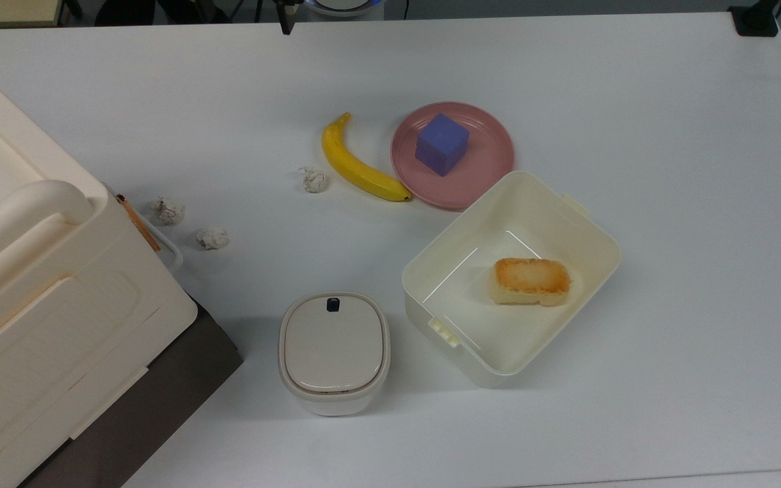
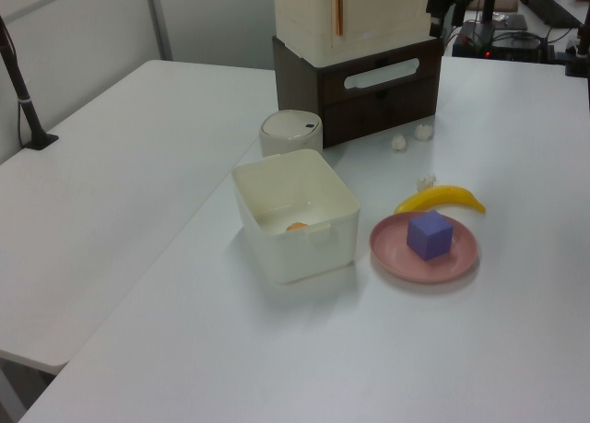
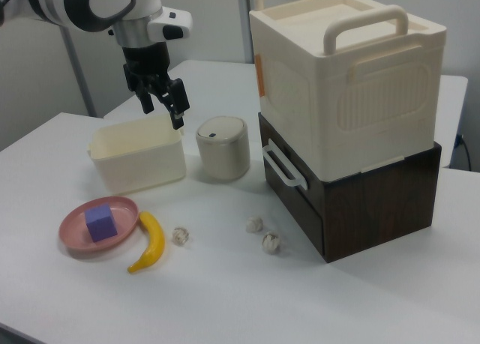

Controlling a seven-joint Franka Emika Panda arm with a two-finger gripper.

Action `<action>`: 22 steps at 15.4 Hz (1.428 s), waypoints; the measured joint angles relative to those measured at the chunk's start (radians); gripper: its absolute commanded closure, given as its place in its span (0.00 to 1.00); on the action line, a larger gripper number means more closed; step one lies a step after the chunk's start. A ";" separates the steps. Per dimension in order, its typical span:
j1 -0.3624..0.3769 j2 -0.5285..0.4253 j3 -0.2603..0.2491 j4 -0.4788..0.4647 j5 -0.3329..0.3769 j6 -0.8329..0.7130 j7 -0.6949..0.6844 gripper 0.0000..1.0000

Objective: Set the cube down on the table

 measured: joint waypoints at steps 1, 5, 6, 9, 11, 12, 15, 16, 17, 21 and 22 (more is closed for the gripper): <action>0.000 0.000 0.000 0.000 0.000 0.000 0.000 0.00; 0.005 0.006 0.026 -0.007 -0.035 0.000 -0.002 0.00; 0.007 0.013 0.056 -0.014 -0.072 0.000 -0.002 0.00; 0.018 0.042 0.130 -0.041 -0.125 0.000 0.000 0.00; 0.025 0.051 0.170 -0.074 -0.130 0.000 0.000 0.00; 0.027 0.052 0.194 -0.097 -0.131 0.000 0.000 0.00; 0.035 0.053 0.267 -0.164 -0.135 0.000 0.000 0.00; 0.036 0.053 0.290 -0.181 -0.135 0.000 0.000 0.00; 0.037 0.053 0.310 -0.196 -0.135 0.000 0.000 0.00; 0.039 0.066 0.385 -0.242 -0.135 -0.001 0.000 0.00; 0.039 0.077 0.404 -0.247 -0.135 -0.001 0.000 0.00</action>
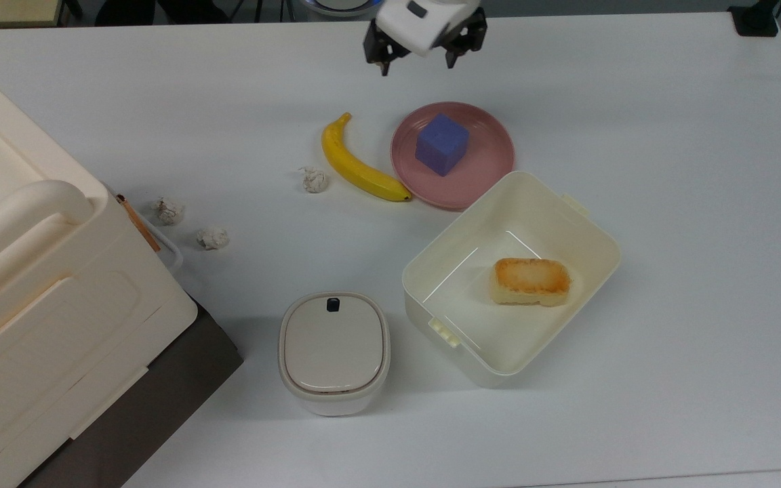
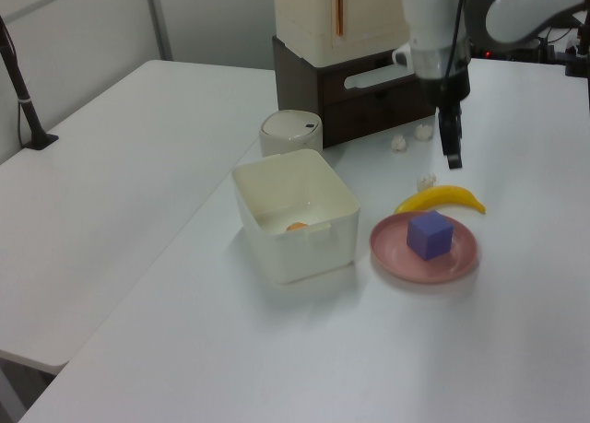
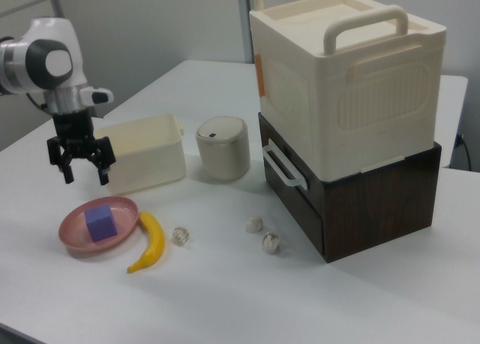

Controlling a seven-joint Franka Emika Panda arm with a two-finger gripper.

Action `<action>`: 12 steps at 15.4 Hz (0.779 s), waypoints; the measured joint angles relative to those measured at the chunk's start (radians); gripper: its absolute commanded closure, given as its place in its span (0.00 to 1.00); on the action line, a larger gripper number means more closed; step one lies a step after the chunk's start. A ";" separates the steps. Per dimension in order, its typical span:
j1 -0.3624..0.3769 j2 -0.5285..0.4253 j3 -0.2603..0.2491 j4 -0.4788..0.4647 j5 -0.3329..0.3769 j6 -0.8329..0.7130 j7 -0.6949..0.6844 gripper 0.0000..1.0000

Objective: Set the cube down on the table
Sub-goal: 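Move the open gripper over the purple cube on the pink plate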

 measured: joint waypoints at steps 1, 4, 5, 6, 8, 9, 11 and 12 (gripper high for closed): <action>0.000 0.015 0.016 -0.002 0.000 0.000 0.000 0.00; 0.009 0.060 0.057 -0.012 0.000 0.000 0.000 0.00; 0.017 0.070 0.066 -0.023 0.000 0.000 0.000 0.00; 0.032 0.078 0.070 -0.037 -0.004 0.007 -0.001 0.00; 0.060 0.086 0.071 -0.086 -0.060 0.076 -0.001 0.00; 0.064 0.089 0.071 -0.109 -0.092 0.117 -0.001 0.00; 0.067 0.106 0.071 -0.145 -0.150 0.180 -0.001 0.00; 0.067 0.119 0.071 -0.153 -0.179 0.202 -0.001 0.00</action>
